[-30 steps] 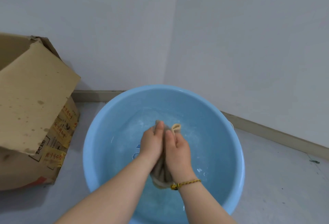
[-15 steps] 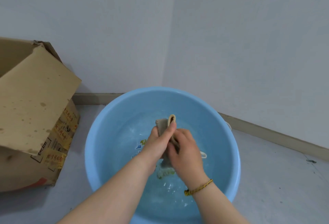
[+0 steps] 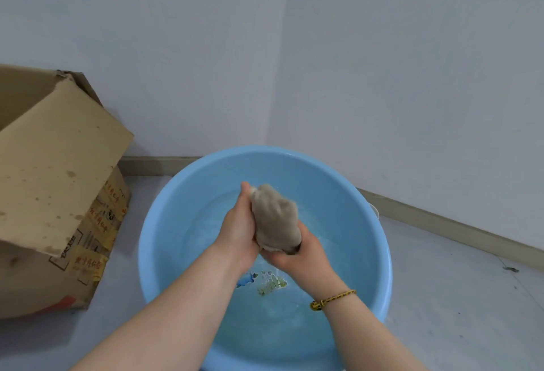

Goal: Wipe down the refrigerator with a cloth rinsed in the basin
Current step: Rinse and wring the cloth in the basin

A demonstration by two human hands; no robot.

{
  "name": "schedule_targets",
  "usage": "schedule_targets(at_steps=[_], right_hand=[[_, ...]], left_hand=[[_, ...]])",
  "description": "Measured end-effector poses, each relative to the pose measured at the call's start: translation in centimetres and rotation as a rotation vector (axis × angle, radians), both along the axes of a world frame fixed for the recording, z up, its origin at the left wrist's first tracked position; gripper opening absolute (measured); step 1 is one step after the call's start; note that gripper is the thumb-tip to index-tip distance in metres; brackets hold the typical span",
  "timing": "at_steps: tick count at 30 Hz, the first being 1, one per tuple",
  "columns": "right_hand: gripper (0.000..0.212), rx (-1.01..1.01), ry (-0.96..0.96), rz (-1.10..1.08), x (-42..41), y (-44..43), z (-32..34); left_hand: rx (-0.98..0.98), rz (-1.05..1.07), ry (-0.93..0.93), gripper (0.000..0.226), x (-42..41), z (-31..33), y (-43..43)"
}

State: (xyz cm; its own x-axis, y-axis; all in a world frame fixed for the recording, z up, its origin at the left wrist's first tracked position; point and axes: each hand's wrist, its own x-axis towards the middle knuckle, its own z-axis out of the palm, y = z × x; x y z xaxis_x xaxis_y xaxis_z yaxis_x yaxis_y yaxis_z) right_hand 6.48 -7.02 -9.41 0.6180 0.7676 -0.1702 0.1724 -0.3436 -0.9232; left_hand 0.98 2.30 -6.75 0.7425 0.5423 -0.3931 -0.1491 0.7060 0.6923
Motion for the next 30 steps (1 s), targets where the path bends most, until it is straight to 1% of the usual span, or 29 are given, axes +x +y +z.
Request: schedule_targets(at_steps=[1, 2, 3, 4, 5, 6, 7, 9, 10, 11, 12, 13, 14, 16, 17, 18, 19, 20, 21, 22, 23, 24, 25, 26, 27, 29, 30], right_hand=[[0.026, -0.126, -0.202, 0.026, 0.5, 0.0, 0.1], [0.015, -0.256, -0.503, 0.017, 1.3, 0.0, 0.2], [0.003, -0.258, -0.831, -0.029, 2.3, -0.1, 0.2], [0.008, -0.162, -1.090, -0.086, 3.1, -0.3, -0.1], [0.009, -0.036, -1.297, -0.108, 3.8, -0.6, -0.3], [0.006, 0.069, -1.428, -0.104, 4.4, -0.6, -0.4], [0.005, 0.131, -1.519, -0.074, 4.8, -0.5, -0.5], [0.010, 0.154, -1.639, 0.019, 5.5, -0.4, -0.2], [0.009, 0.141, -1.688, 0.073, 5.8, -0.4, -0.3], [0.009, 0.082, -1.727, 0.119, 6.0, -0.5, -0.5], [0.012, -0.009, -1.753, 0.163, 6.1, -0.6, -0.6], [0.015, -0.093, -1.760, 0.205, 6.1, -0.8, -0.9], [0.021, -0.184, -1.738, 0.241, 6.0, -0.9, -1.4], [0.033, -0.338, -1.588, 0.347, 5.3, -0.9, -1.6], [0.032, -0.414, -1.480, 0.370, 4.7, -0.8, -1.3], [0.025, -0.509, -1.329, 0.389, 4.0, -0.5, -0.6], [0.015, -0.586, -1.179, 0.387, 3.7, -0.3, -0.4], [0.015, -0.656, -0.983, 0.376, 3.5, 0.0, -0.5], [0.021, -0.688, -0.747, 0.359, 3.2, 0.1, -0.7], [0.026, -0.652, -0.546, 0.308, 3.1, 0.2, -1.1], [0.029, -0.561, -0.365, 0.222, 2.9, 0.2, -1.5], [0.031, -0.474, -0.181, 0.132, 2.8, 0.3, -1.8], [0.033, -0.414, -0.043, 0.069, 2.8, 0.3, -2.1], [0.034, -0.398, 0.043, 0.045, 2.8, 0.2, -2.1], [0.033, -0.416, 0.073, 0.046, 2.8, 0.2, -1.9], [0.025, -0.454, 0.018, 0.051, 2.9, 0.4, -1.2], [0.019, -0.479, -0.067, 0.035, 3.0, 0.5, -0.9]], left_hand=[[-0.005, -0.028, 0.003, 0.052, -0.1, 0.1, 0.0], [-0.010, -0.073, 0.021, 0.047, -0.2, 0.0, 0.0], [-0.022, -0.151, 0.047, 0.040, -0.5, -0.2, 0.0], [-0.032, -0.269, 0.060, 0.036, -0.8, -0.4, -0.1], [-0.028, -0.400, 0.059, 0.031, -1.3, -0.7, -0.2], [-0.031, -0.520, 0.055, 0.025, -1.8, -1.1, -0.3], [-0.056, -0.619, 0.066, 0.023, -2.2, -1.5, -0.6], [-0.096, -0.762, 0.108, 0.021, -2.6, -2.2, -1.4], [-0.031, -0.821, 0.151, 0.016, -2.6, -2.6, -1.7], [0.077, -0.868, 0.216, 0.008, -2.4, -2.8, -1.9], [0.212, -0.909, 0.296, 0.008, -2.1, -3.1, -1.9], [0.371, -0.959, 0.384, 0.014, -1.7, -3.3, -1.9], [0.546, -0.994, 0.488, 0.019, -1.3, -3.4, -1.7], [0.997, -1.035, 0.690, 0.019, -0.4, -3.3, -1.2], [1.265, -1.034, 0.788, 0.017, -0.1, -3.3, -1.1], [1.513, -0.983, 0.866, 0.021, 0.0, -3.5, -0.9], [1.710, -0.916, 0.894, 0.025, 0.0, -3.6, -0.6], [1.853, -0.857, 0.893, 0.028, 0.1, -3.8, -0.2], [1.953, -0.797, 0.863, 0.028, 0.4, -3.9, 0.3], [2.052, -0.787, 0.838, 0.028, 0.7, -3.8, 0.8], [2.126, -0.775, 0.787, 0.026, 0.9, -3.6, 1.2], [2.219, -0.711, 0.687, 0.022, 0.9, -3.4, 1.6], [2.364, -0.608, 0.608, 0.022, 0.8, -3.3, 1.9], [2.380, -0.574, 0.580, 0.032, 0.7, -3.3, 2.1], [2.370, -0.555, 0.570, 0.040, 0.4, -3.4, 1.9], [2.267, -0.475, 0.643, 0.046, 0.0, -4.2, 1.6], [2.154, -0.448, 0.728, 0.050, -0.1, -4.2, 1.3]])
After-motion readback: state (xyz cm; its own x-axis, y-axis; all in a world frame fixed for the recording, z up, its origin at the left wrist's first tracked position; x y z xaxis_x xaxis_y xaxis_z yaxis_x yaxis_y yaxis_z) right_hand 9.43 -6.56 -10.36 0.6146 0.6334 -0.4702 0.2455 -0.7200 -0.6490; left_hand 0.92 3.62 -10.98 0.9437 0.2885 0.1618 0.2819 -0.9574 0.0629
